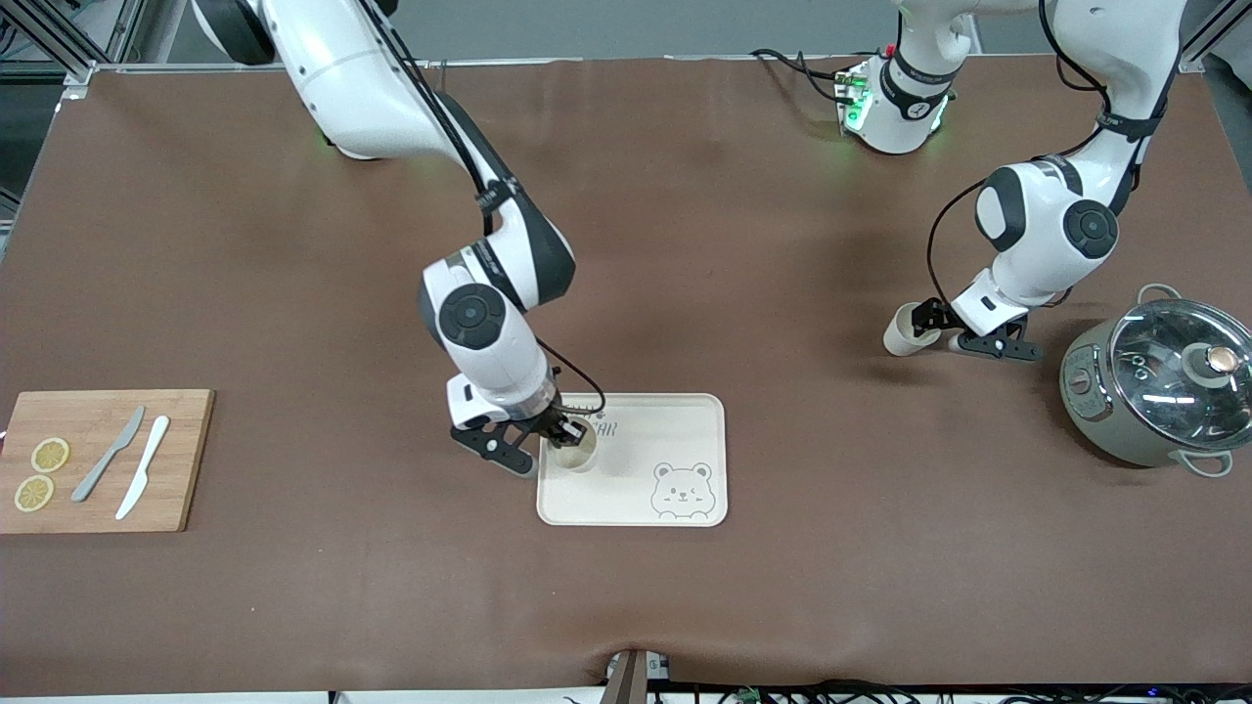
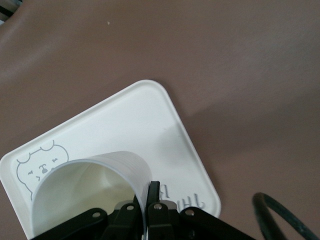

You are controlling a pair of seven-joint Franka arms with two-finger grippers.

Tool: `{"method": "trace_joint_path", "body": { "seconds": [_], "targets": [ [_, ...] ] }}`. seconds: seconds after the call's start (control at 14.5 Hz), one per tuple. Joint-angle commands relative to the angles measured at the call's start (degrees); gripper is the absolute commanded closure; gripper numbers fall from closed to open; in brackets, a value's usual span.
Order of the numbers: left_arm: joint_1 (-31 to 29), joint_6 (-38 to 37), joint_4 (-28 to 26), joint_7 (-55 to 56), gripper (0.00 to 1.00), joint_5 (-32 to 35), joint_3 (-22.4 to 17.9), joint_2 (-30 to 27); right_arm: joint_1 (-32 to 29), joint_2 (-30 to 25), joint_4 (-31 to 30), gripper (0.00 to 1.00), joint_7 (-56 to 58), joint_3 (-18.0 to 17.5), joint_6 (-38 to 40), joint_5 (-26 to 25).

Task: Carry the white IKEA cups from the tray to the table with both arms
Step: 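Carry the cup toward the cutting board with the right gripper while the left gripper releases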

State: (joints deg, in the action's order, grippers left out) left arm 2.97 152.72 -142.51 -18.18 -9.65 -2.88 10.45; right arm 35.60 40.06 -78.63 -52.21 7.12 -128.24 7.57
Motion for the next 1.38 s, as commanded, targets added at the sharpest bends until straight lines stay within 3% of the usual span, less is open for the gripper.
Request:
{"method": "trace_joint_path", "body": {
  "seconds": [0.0,0.41,0.76,1.03,1.31],
  "targets": [
    [-0.15,-6.63,-0.93,-0.37,0.0,-1.95,0.25,-6.4,-4.82,-9.79,-9.4,1.0,9.98,-0.53,1.68,-0.01],
    [-1.2,-20.33,2.74,1.21,0.0,-1.17,-0.02,-14.67,-14.05,-18.42,-20.58,1.0,31.51,-0.53,1.94,-0.01],
    [-2.96,-31.77,13.37,4.72,0.0,1.2,0.16,-15.02,-22.31,-20.81,-24.55,1.0,48.4,-0.62,1.86,0.07],
    [-2.7,-35.73,21.98,8.51,0.0,2.35,0.33,-14.76,-27.94,-20.37,-24.55,1.0,59.04,-0.71,1.59,0.6],
    [-2.18,-37.76,32.0,10.69,0.0,2.88,0.68,-11.43,-29.71,-18.88,-24.2,1.0,61.26,-0.71,0.45,0.69]
  ]
}}
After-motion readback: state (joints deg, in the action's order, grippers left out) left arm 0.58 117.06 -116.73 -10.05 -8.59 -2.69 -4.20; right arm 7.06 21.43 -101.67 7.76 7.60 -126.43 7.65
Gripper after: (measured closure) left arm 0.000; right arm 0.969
